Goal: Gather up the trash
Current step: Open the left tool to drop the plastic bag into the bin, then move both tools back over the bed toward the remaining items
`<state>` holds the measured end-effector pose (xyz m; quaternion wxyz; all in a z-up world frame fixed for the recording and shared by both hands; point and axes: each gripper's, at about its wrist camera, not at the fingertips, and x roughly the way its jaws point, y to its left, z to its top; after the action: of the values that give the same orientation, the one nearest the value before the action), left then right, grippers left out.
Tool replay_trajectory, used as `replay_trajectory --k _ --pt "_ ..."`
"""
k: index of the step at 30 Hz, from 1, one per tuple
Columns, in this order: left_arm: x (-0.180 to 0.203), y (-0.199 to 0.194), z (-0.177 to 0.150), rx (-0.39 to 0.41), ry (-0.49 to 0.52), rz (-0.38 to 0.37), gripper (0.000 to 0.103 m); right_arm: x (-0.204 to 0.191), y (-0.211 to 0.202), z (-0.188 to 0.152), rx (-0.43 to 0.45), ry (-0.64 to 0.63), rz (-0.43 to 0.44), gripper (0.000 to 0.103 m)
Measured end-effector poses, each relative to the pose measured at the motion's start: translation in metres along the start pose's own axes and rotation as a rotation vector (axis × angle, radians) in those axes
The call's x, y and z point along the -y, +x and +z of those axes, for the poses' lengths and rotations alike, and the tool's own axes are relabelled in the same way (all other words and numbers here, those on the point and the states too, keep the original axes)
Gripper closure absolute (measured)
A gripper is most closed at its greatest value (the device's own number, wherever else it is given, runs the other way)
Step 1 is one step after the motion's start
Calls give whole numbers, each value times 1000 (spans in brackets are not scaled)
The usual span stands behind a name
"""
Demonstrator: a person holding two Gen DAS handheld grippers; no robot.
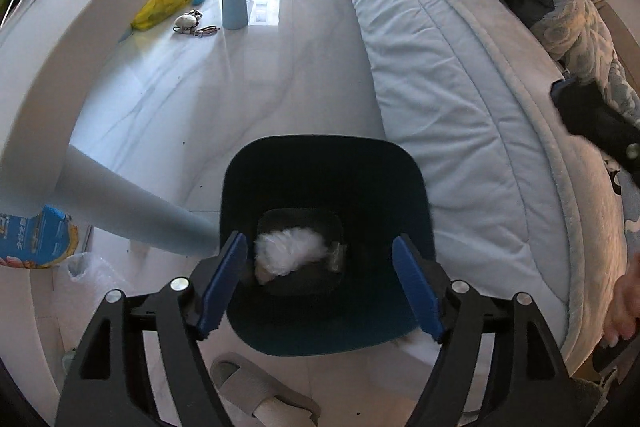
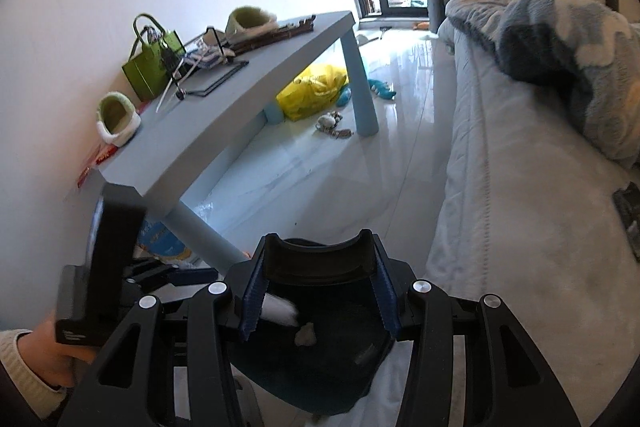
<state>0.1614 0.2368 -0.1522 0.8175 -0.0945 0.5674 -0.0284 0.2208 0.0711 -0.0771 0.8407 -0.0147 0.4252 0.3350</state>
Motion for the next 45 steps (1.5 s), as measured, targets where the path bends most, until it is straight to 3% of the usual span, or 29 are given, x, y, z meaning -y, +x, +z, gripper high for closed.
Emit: replay_trajectory --k 10,26,38,42,45 --pt "-28 -32 5 97 -42 -16 24 -11 44 -9 -88 14 9 55" --pt "-31 -95 15 291 -32 -50 43 -26 112 -37 -276 -46 -45 55" --pt "-17 -135 21 394 19 -82 56 -33 162 -84 -450 -71 -98 54" --pt "-17 -145 23 421 12 -98 56 -35 167 -94 -488 -87 -122 50" --pt "-17 -152 24 441 7 -94 56 -35 165 -92 -490 -89 -119 42"
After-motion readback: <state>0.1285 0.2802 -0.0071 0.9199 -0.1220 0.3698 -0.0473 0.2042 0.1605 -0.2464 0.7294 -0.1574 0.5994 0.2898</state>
